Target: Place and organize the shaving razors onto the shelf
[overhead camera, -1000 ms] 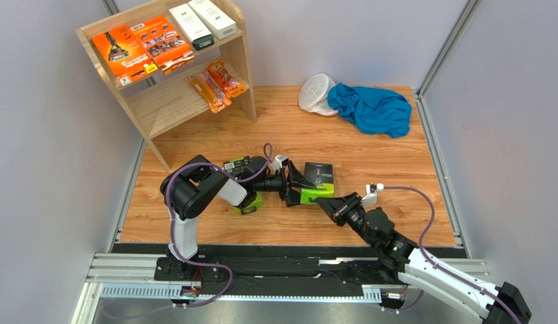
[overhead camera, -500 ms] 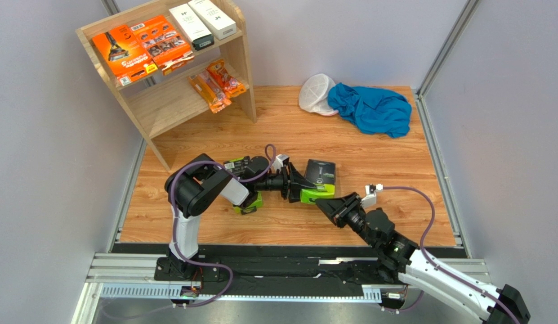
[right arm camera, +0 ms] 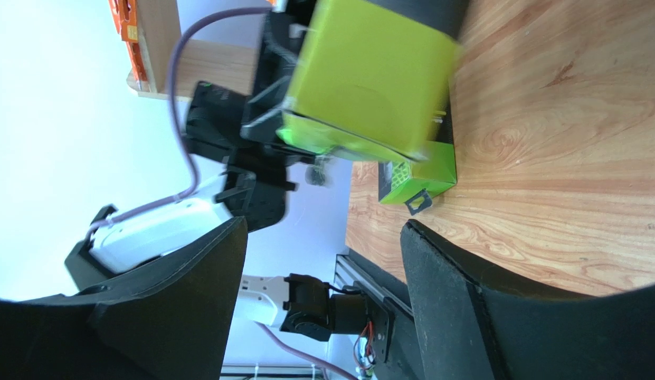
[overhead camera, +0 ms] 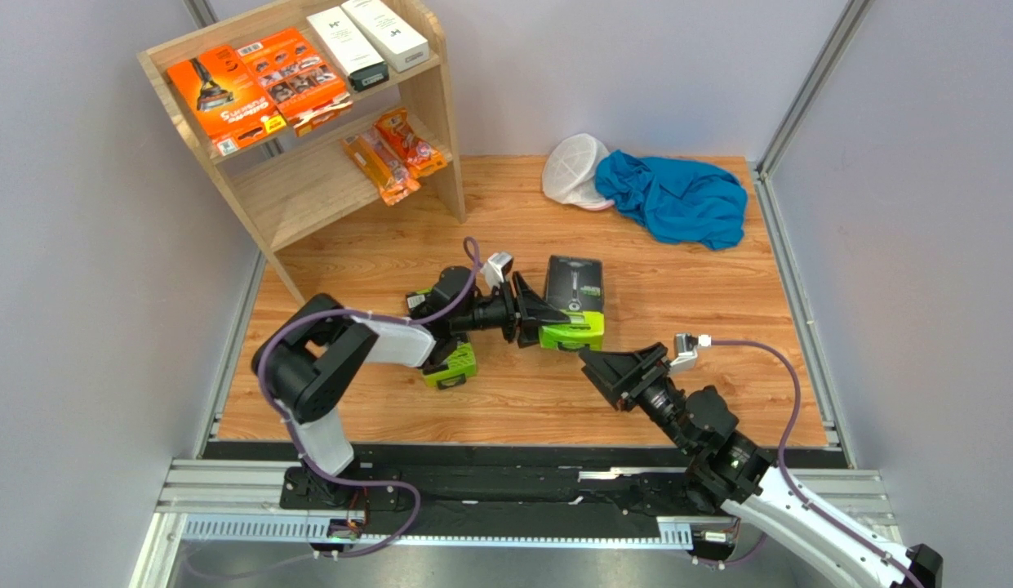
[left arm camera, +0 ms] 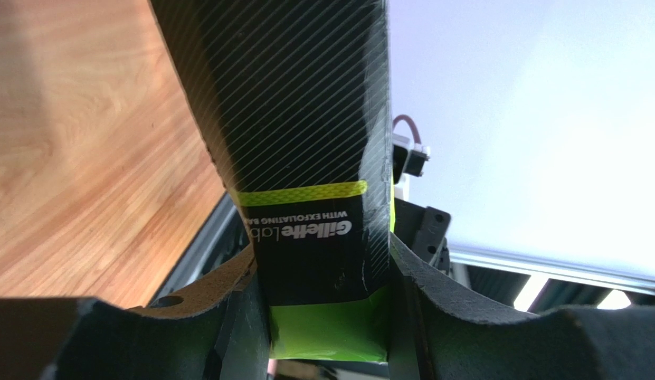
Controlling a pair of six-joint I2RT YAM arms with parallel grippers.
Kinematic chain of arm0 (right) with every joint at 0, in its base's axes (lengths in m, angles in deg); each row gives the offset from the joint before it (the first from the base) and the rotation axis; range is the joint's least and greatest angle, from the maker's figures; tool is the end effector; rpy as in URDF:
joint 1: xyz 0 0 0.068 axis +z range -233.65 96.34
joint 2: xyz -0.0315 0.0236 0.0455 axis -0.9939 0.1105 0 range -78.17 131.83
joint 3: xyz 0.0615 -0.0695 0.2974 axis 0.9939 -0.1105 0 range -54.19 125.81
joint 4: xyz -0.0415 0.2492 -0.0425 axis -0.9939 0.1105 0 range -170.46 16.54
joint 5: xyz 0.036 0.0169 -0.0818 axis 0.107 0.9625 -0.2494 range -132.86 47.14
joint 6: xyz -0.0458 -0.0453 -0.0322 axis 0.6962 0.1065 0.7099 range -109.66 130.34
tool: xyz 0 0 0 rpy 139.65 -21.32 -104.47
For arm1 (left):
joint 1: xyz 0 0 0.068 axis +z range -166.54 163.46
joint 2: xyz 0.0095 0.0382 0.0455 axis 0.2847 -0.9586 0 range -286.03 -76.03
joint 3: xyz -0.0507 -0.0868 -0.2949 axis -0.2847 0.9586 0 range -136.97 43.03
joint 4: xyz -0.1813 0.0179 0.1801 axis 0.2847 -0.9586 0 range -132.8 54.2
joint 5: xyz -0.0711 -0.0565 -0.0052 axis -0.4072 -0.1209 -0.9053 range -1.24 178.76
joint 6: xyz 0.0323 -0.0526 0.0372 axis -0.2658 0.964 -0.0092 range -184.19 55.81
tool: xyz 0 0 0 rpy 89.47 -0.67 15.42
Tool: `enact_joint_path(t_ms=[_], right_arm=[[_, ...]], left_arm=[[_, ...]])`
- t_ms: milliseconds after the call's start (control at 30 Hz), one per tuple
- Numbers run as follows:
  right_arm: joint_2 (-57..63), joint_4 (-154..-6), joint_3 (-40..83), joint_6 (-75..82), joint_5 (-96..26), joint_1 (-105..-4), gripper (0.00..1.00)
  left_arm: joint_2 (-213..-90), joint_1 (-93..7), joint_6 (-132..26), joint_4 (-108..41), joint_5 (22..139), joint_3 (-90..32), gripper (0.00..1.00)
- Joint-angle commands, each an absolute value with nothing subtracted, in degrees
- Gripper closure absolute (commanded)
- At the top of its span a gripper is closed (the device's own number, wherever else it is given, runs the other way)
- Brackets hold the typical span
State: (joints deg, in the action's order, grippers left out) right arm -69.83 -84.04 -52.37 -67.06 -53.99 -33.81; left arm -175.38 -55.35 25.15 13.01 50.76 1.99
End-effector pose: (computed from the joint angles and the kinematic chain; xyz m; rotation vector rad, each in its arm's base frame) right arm 0.0709 0.0662 0.1832 0.6082 1.7593 1.4972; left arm 0.2618 -0.2577 0.2212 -0.3603 2.2697 -2.0119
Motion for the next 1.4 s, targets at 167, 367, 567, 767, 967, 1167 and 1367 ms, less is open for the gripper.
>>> enact_joint_path(t_ms=[167, 367, 567, 767, 967, 1167, 1367], right_arm=[[-56.1, -98.9, -47.6, -61.6, -56.7, -33.6, 0.24], [-43.7, -115.5, -42.9, -56.7, -54.5, -33.5, 0.24], [-38.7, -119.7, -39.7, -54.7, -54.5, -33.5, 0.24], [-37.2, -120.8, -40.5, -56.1, -55.1, -33.6, 0.25], [-38.5, -119.1, -41.3, -57.6, -53.9, -33.6, 0.26], [-40.7, -115.6, -42.0, -58.7, -53.5, -33.6, 0.26], [-40.9, -113.4, -42.9, -60.6, -54.0, -33.6, 0.26]], left_arm=[[-154.4, -54.2, 2.0, -17.1, 60.4, -5.7, 1.00], [-152.1, -54.2, -0.6, -21.6, 60.6, -7.4, 1.00], [-150.9, -54.2, -1.4, -22.2, 61.4, -7.1, 1.00], [-150.0, -54.1, -1.0, -21.2, 61.2, -6.5, 1.00], [-148.7, -53.0, -1.2, -21.9, 62.3, -6.5, 1.00], [-148.0, -52.0, -2.8, -24.2, 61.2, -8.2, 1.00], [-147.3, -51.8, -3.0, -24.4, 60.4, -8.7, 1.00]])
